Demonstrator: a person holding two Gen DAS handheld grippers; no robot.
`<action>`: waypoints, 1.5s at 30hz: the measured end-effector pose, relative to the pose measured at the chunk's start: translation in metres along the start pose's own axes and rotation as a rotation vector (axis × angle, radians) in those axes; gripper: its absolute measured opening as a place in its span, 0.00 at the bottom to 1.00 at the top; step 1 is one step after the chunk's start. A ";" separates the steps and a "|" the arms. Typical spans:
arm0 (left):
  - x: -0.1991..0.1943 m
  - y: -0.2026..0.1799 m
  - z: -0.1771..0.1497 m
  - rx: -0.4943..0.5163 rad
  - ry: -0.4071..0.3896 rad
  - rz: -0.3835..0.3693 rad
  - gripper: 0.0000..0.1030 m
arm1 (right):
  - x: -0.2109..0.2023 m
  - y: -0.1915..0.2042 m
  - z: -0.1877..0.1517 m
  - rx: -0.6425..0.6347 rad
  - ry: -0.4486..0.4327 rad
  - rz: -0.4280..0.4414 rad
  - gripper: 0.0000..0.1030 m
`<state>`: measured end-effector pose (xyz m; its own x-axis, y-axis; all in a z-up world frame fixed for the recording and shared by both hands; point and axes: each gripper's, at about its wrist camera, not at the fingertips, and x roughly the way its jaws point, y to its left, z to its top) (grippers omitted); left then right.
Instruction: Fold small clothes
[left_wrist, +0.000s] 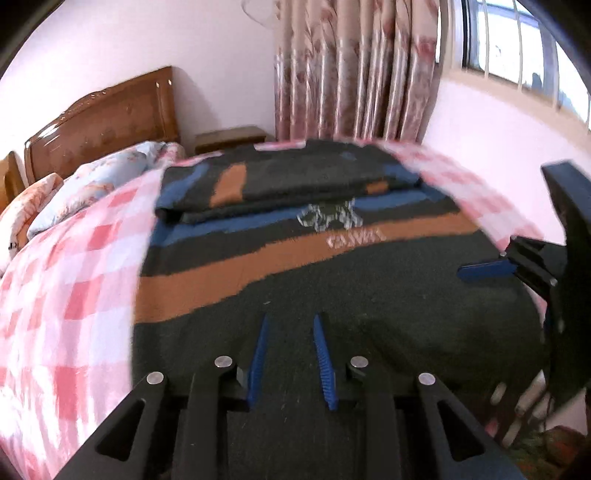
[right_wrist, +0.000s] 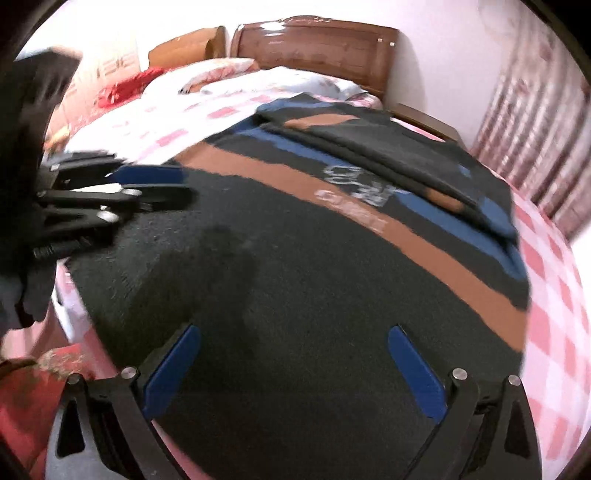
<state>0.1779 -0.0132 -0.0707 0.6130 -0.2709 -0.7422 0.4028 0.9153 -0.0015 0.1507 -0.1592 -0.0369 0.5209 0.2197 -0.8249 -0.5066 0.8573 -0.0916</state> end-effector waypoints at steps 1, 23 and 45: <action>0.010 0.000 -0.002 0.002 0.038 0.002 0.25 | 0.007 0.005 0.001 -0.008 0.011 0.003 1.00; -0.019 -0.020 -0.040 0.091 0.044 -0.016 0.29 | -0.014 -0.023 -0.033 0.060 0.021 -0.072 1.00; -0.055 0.057 -0.044 -0.123 0.006 0.025 0.33 | -0.053 -0.055 -0.065 0.124 -0.004 -0.070 1.00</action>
<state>0.1369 0.0671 -0.0591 0.6174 -0.2464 -0.7471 0.3012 0.9513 -0.0648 0.1061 -0.2480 -0.0247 0.5543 0.1591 -0.8170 -0.3802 0.9216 -0.0785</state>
